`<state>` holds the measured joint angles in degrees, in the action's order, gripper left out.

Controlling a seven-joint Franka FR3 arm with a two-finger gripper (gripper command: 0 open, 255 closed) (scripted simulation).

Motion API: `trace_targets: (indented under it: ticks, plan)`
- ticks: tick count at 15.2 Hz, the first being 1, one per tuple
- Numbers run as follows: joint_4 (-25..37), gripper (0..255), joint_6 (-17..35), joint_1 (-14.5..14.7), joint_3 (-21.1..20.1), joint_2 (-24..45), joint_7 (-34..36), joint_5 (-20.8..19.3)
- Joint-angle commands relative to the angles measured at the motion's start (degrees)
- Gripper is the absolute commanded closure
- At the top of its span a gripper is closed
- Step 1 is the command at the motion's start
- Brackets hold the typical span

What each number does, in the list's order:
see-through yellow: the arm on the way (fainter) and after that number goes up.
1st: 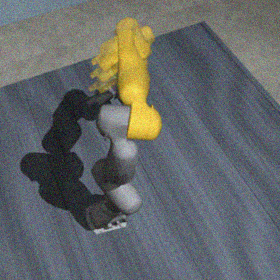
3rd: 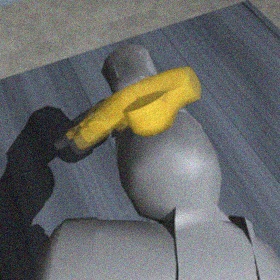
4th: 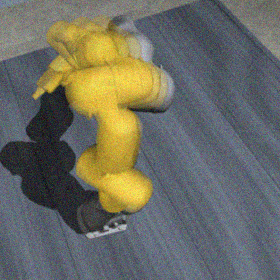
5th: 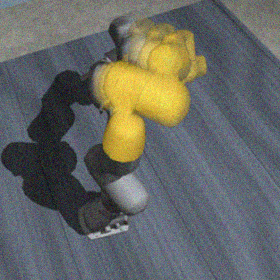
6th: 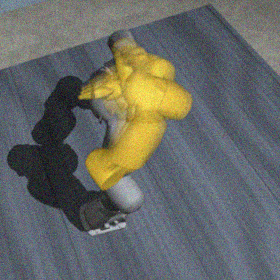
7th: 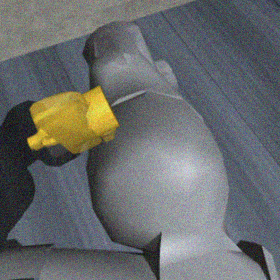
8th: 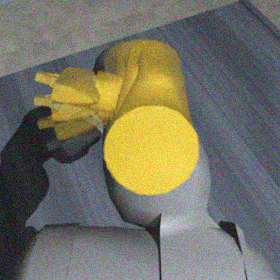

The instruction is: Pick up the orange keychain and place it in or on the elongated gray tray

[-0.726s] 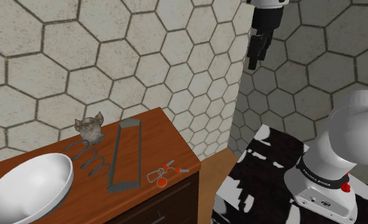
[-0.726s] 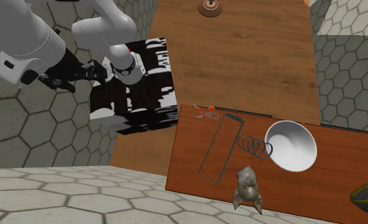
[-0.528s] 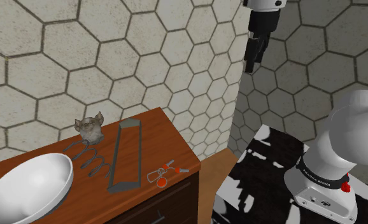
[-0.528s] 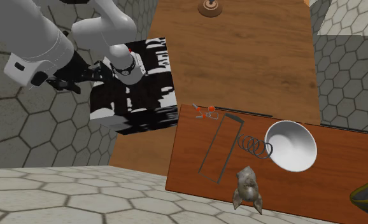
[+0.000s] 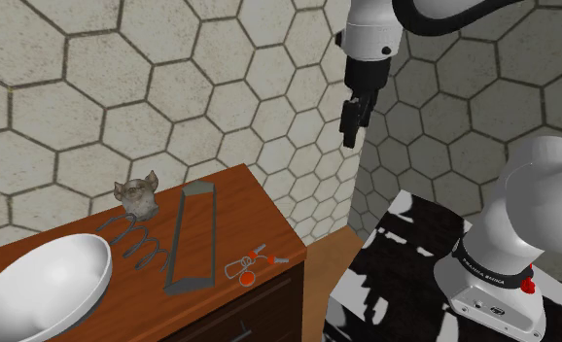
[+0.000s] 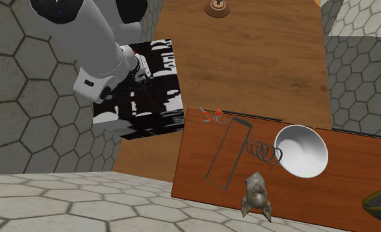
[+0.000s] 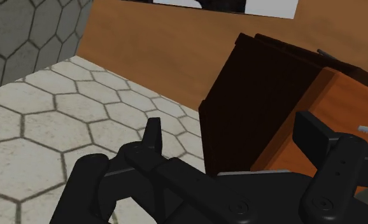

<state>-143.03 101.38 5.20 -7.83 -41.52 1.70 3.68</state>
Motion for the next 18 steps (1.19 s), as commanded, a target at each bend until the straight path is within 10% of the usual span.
trace_targets:
  ticks: [1, 18]
  plan:
    - [-0.86, 0, 2.54, 1.32, -2.41, 1.23, 1.77, 1.22]
    - [3.82, 0, 24.46, 6.42, -23.11, 25.72, 18.58, 0.12]
